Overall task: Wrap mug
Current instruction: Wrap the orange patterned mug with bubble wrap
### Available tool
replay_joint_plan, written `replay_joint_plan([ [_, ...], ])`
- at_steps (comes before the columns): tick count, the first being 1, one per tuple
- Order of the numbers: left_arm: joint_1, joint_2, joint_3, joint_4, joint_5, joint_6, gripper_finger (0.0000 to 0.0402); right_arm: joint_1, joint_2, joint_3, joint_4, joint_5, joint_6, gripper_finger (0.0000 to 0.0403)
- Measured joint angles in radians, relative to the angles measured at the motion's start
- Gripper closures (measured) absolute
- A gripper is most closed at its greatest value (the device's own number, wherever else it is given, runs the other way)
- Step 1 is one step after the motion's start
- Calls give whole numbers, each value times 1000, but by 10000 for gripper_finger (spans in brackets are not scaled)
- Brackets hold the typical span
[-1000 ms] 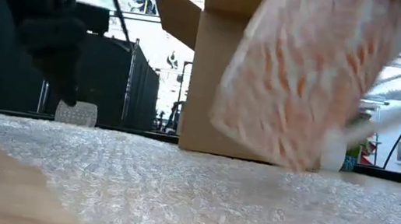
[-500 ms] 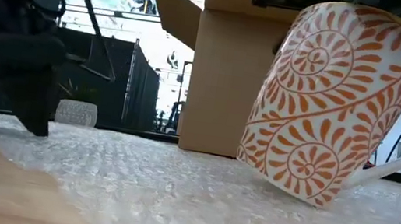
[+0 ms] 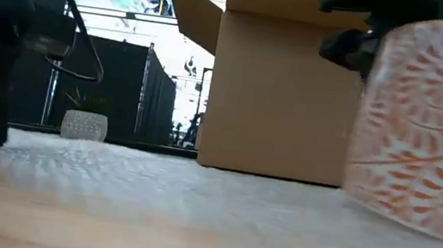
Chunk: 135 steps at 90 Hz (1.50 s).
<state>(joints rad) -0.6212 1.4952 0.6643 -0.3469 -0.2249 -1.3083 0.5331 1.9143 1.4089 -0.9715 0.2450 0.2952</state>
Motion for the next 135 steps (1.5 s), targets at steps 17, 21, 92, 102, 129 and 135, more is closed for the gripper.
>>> replay_joint_plan([
  [17, -2, 0, 8, 57, -7, 4, 180, 0, -22, 0, -132, 6, -55, 392],
  [21, -5, 0, 15, 56, -7, 5, 180, -2, -35, 0, -139, 7, -58, 392],
  [92, 89, -3, 211, -496, -218, 232, 180, -271, 67, 41, 478, 16, 60, 392],
  [102, 91, -3, 190, -475, -219, 217, 180, -291, 90, 41, 482, 16, 72, 392],
  [129, 90, -3, 190, -407, -219, 217, 180, -305, 128, 42, 546, 12, 92, 371],
  [135, 91, -3, 190, -397, -219, 217, 180, -304, 140, 43, 554, 13, 106, 363],
])
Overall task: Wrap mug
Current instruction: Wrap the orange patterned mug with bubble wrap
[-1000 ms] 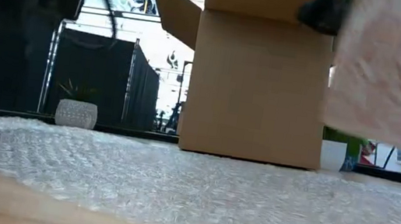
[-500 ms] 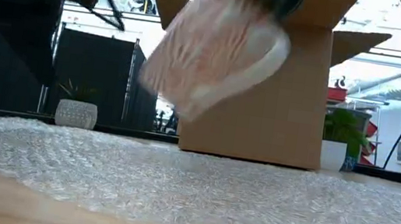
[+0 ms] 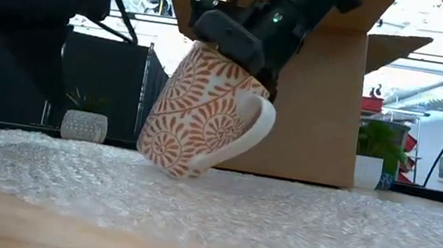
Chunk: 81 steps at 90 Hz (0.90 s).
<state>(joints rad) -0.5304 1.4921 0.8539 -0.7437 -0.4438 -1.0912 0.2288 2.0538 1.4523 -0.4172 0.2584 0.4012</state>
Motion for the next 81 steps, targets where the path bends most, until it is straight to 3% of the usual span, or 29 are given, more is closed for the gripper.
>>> replay_joint_plan([
  [18, 0, 0, 0, 4, 0, 0, 180, -2, 10, 0, 41, -3, 69, 327],
  [54, 0, 0, 0, 3, 17, 2, 180, -16, -12, -3, 54, -2, 66, 190],
  [81, 0, 0, 0, 3, 18, 6, 180, -34, -68, -2, 49, 0, 67, 168],
])
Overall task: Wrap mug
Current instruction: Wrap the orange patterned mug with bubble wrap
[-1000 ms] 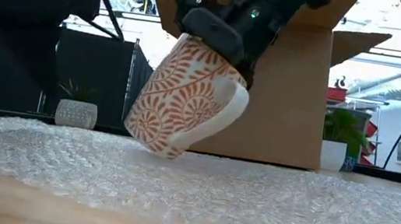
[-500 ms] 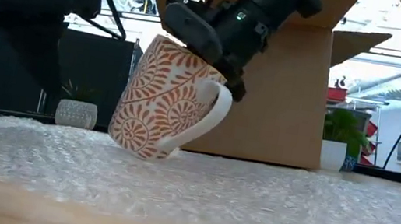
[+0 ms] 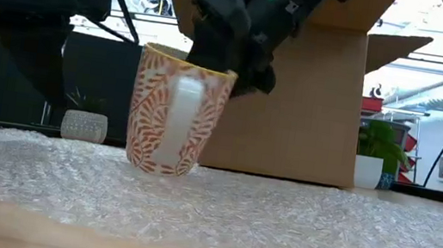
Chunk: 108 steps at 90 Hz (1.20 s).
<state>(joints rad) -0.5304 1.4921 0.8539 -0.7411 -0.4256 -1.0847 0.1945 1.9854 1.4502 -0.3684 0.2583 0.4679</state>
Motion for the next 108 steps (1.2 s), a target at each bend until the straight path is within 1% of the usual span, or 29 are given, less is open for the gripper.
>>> replay_joint_plan([
  [56, 0, 0, 0, 0, 8, -1, 180, -36, -15, 0, 29, -3, -4, 169],
  [73, -6, 0, 18, -11, 51, 23, 180, -36, -77, 0, 10, -2, -20, 169],
  [89, -22, 0, 44, -11, 56, 52, 180, -36, -140, 0, -31, 0, -46, 170],
  [97, -22, 0, 45, -14, 55, 51, 180, -37, -174, 0, -72, 5, -46, 170],
  [108, -26, 0, 45, -26, 59, 45, 180, -33, -233, 0, -191, 3, -41, 170],
])
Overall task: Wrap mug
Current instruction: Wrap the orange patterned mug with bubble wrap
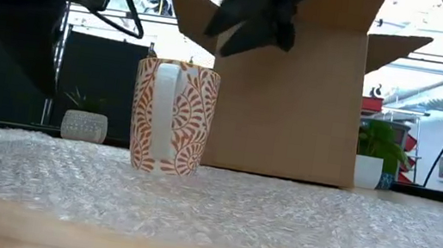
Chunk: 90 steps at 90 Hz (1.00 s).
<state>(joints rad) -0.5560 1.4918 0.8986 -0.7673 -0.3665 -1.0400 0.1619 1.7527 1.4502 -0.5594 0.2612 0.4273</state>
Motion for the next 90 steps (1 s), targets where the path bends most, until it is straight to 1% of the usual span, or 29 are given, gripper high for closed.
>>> replay_joint_plan([
  [9, -10, 0, 0, 0, 2, -1, 180, 27, -59, 1, -137, 4, 2, 170],
  [19, -20, 0, 0, 1, 4, -13, 180, 96, -91, -14, -305, 0, 17, 170],
  [28, -25, 0, 0, 0, 3, -20, 180, 174, -99, -77, -330, -1, 63, 170],
  [40, -24, 0, 0, -1, 4, -19, 180, 278, -102, -200, -249, 1, 146, 170],
  [48, -24, 0, 0, -1, 3, 3, 180, 347, -102, -294, -152, 2, 178, 170],
  [59, -24, 0, 0, -1, 3, 30, 180, 419, -102, -438, 95, 2, 195, 170],
  [66, -24, 0, 0, -1, 2, 34, 180, 441, -101, -519, 259, 2, 201, 170],
  [70, -24, 0, 0, -1, 0, 39, 180, 448, -101, -553, 319, 3, 201, 170],
  [82, -29, 0, -17, 7, -28, 129, 180, 452, -101, -613, 356, 4, 234, 170],
  [90, -30, 0, -46, 5, -30, 134, 180, 451, -101, -630, 363, 6, 253, 170],
])
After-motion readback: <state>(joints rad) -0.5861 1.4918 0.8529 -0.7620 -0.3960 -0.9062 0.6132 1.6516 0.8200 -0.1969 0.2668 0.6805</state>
